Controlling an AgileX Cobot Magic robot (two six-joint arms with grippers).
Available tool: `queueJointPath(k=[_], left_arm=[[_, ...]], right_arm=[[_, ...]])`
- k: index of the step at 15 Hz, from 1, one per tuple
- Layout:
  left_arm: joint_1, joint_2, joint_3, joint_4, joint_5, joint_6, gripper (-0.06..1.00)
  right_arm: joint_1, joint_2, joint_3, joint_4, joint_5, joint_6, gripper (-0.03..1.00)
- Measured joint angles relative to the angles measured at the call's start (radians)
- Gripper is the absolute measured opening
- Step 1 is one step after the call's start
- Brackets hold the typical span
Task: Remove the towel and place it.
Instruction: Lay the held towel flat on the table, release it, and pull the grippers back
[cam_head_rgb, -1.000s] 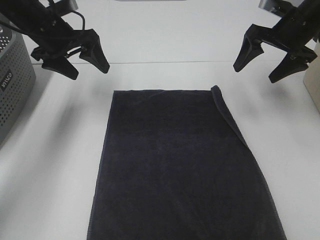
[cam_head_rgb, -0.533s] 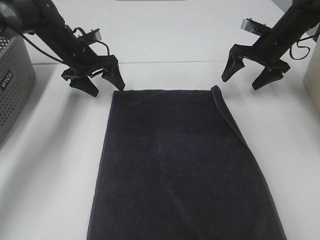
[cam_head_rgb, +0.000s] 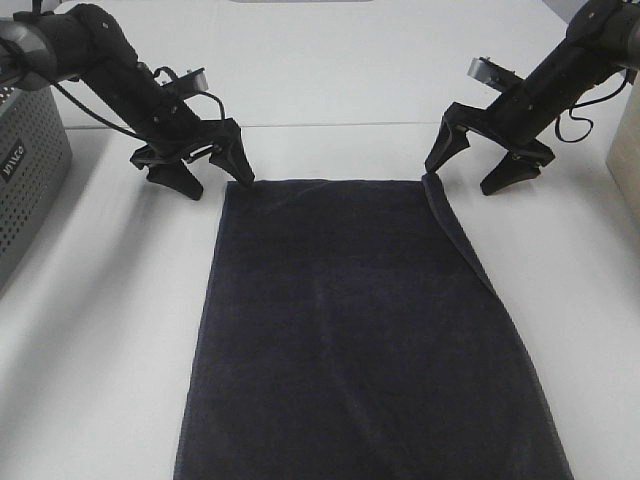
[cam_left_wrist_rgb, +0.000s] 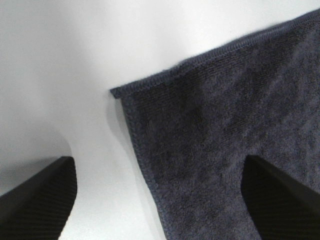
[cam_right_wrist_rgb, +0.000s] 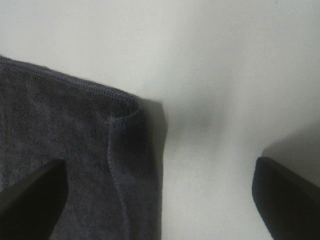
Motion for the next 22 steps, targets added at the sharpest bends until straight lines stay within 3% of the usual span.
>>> queueJointPath(k=[6,10,14,19,22], left_arm=[[-0.030,0.000,0.000,-0.002,0.010,-0.007,0.84],[-0.081,0.010,-0.002,-0.022,-0.012,-0.048,0.84],[-0.122,0.026,-0.010,-0.071,-0.037,-0.052,0.82],[-0.128,0.037,-0.010,-0.073,-0.048,-0.079,0.63],[-0.128,0.038,-0.010,-0.073,-0.048,-0.079,0.61]], right_arm=[[0.109,0.001,-0.002,-0.077,-0.105,0.032,0.96],[0.135,0.005,-0.012,-0.175,-0.106,0.084,0.93],[0.143,0.005,-0.012,-0.191,-0.107,0.087,0.87],[0.143,0.011,-0.012,-0.208,-0.114,0.087,0.60],[0.143,0.020,-0.012,-0.203,-0.138,0.088,0.50]])
